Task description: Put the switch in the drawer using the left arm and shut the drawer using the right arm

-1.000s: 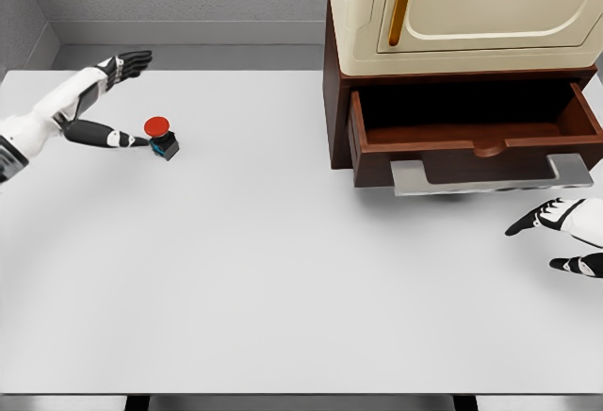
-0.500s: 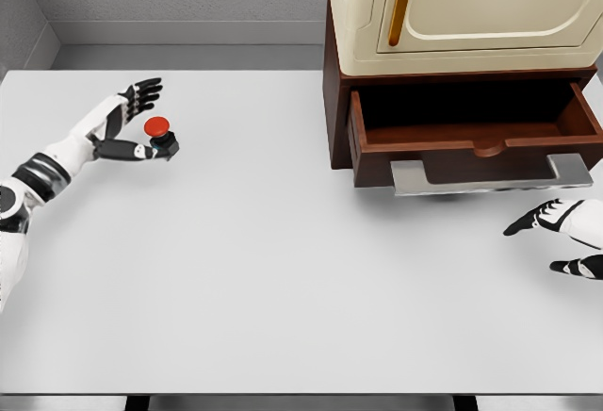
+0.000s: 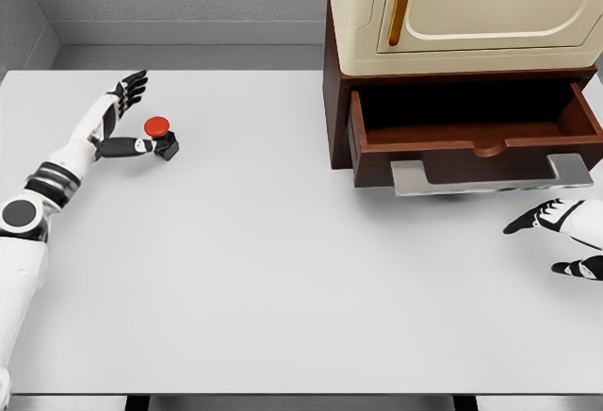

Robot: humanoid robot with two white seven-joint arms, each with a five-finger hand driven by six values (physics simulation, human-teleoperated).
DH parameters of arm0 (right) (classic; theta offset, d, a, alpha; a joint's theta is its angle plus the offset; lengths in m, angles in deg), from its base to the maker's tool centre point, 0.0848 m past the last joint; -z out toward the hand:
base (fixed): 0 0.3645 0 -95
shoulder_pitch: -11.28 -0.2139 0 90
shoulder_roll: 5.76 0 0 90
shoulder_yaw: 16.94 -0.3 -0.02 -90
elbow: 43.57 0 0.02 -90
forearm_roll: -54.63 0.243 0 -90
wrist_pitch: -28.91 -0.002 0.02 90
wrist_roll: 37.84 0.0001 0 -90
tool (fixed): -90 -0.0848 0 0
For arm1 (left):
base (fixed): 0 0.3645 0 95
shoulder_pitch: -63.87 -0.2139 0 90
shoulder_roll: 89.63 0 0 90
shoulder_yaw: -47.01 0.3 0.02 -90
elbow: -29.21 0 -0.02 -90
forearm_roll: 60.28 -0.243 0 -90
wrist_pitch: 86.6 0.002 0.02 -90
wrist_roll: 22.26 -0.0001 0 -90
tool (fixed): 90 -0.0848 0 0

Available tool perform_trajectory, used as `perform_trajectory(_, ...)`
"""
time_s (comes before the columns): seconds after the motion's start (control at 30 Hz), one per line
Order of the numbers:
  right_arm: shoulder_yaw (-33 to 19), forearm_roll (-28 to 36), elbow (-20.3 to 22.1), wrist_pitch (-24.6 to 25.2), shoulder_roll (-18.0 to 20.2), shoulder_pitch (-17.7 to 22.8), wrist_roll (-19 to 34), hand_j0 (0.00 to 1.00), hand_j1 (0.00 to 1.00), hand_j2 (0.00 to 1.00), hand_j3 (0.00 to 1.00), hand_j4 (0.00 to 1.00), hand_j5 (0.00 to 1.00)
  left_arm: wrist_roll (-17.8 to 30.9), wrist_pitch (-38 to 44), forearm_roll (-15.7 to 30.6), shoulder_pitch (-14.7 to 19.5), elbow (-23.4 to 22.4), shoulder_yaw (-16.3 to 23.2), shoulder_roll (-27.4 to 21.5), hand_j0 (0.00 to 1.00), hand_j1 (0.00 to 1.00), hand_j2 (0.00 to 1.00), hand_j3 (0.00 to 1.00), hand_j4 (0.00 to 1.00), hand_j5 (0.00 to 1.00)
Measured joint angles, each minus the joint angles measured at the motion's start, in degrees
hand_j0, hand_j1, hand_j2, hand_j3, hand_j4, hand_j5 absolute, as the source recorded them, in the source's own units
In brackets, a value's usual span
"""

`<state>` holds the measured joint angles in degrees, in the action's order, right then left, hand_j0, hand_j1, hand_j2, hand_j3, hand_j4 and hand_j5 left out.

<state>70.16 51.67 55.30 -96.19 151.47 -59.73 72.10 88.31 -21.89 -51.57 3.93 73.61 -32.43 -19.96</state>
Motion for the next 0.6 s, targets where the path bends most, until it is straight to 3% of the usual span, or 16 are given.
perform_trajectory(0.4, 0.0, 0.1, 0.6, 0.0, 0.1, 0.0, 0.0, 0.78, 0.78, 0.78, 0.78, 0.78, 0.78, 0.8, -0.4, 0.3, -0.7, -0.7, 0.2, 0.7, 1.00, 1.00, 1.00, 1.00, 1.00, 1.00)
perform_trajectory(0.6, 0.0, 0.0, 0.8, 0.0, 0.1, 0.0, -0.1, 0.79, 0.79, 0.79, 0.79, 0.79, 0.79, 0.1, -0.9, -1.8, -0.9, 0.3, 0.1, 0.4, 1.00, 1.00, 1.00, 1.00, 1.00, 1.00)
